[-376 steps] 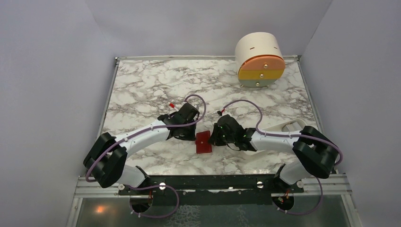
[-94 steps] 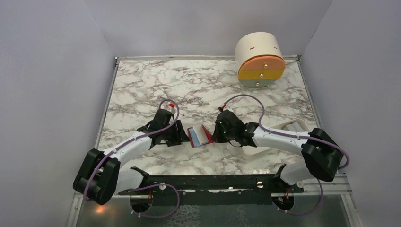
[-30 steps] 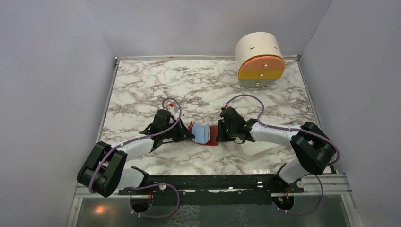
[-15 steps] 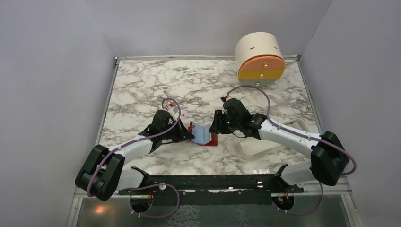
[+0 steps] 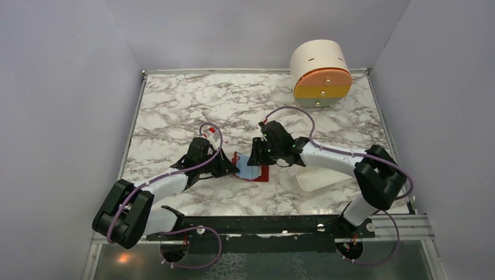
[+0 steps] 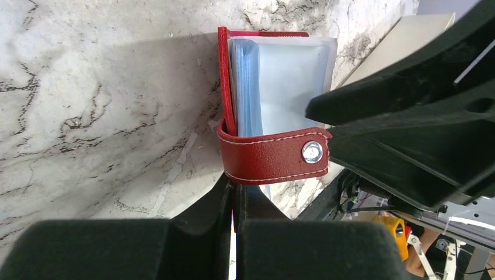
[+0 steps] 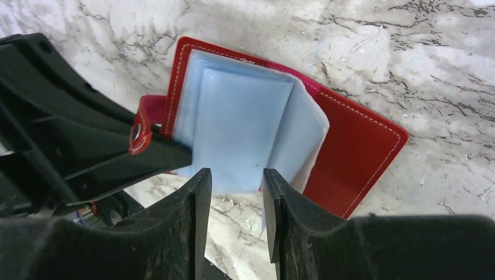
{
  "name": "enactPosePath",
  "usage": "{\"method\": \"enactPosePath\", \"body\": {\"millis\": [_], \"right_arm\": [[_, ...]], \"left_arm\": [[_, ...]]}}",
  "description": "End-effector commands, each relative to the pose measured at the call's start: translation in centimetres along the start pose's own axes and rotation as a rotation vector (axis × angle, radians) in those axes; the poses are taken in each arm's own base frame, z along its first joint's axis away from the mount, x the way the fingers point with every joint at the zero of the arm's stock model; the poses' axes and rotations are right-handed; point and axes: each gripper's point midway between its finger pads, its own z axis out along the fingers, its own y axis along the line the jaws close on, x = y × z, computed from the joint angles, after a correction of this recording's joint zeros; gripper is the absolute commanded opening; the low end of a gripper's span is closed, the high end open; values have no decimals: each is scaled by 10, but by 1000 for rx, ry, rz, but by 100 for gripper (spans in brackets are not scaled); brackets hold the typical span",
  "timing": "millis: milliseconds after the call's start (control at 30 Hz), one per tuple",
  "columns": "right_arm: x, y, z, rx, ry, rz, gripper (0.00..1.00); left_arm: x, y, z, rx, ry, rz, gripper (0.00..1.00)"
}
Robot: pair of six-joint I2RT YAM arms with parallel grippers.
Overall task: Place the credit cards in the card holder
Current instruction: Open the card holder at the center of the board.
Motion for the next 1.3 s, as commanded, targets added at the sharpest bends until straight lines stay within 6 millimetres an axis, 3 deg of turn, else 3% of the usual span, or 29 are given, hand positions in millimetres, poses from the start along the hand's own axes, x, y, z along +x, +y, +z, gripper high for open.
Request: {"method": "enactPosePath", "body": {"millis": [0, 233, 733, 967, 1267], "right_arm": [[-2, 1, 13, 11, 8, -9, 38], [22, -7, 32, -13, 71, 0, 41], [53, -39, 42, 73, 134, 12, 39], [50, -42, 40, 97, 118, 4, 32], [54, -49, 38, 110, 106, 17, 13]], "left_arm": [[1, -6, -3, 28, 4, 26, 0], [3, -2, -2, 17, 10, 23, 1], [-3, -7, -6, 13, -11, 35, 38], [-2, -5, -1, 11, 8, 39, 32], [-1, -1, 2, 6, 12, 41, 20]]}}
